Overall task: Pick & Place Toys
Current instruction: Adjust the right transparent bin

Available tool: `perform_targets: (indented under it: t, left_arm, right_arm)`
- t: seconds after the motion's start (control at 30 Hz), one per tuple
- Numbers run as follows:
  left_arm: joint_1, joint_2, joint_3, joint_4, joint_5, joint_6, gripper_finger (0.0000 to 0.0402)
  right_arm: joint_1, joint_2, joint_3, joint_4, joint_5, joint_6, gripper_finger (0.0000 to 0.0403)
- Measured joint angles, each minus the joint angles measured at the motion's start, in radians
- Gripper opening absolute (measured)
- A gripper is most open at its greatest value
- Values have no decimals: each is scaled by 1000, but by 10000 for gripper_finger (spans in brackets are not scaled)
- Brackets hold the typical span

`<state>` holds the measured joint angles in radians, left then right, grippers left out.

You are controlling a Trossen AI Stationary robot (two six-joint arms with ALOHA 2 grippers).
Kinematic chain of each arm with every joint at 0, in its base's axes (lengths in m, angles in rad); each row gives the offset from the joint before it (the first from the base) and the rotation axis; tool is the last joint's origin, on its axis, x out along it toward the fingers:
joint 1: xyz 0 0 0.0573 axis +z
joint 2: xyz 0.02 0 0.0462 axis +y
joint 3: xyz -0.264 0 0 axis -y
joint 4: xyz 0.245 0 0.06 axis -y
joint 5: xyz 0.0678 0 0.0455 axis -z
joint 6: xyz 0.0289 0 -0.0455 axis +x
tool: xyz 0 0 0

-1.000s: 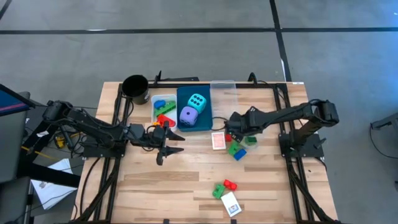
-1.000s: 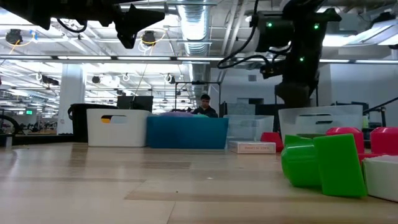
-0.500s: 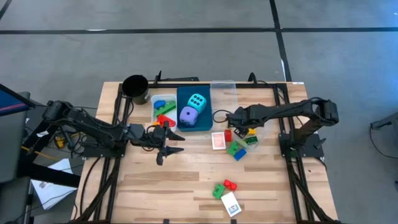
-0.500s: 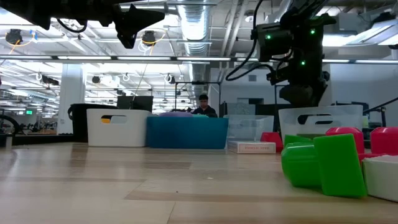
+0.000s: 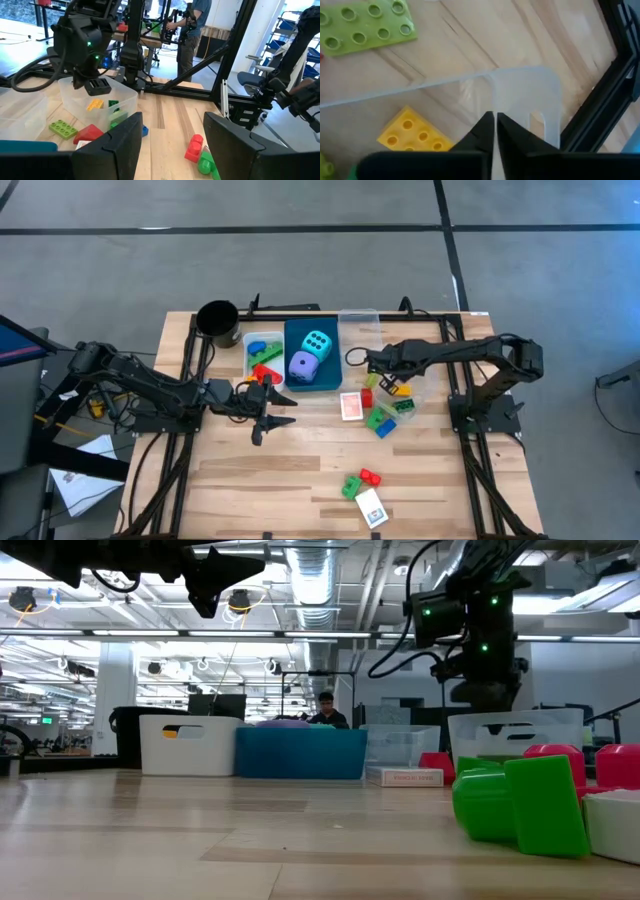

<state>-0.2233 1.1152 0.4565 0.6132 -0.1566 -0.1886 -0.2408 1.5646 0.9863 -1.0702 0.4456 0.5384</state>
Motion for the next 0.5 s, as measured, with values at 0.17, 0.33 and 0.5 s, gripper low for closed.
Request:
perform_targets:
  t: [0.17,0.33,0.5]
  left_arm:
    - [0,0,0,0,0,0,204]
    - [0,0,0,0,0,0,204]
    - [0,0,0,0,0,0,204]
  right_arm:
    - [-36,0,0,-16,0,-83,26]
    - [-125,0,0,-30,1,-176,4]
    - [-229,0,0,-16,-1,-297,3]
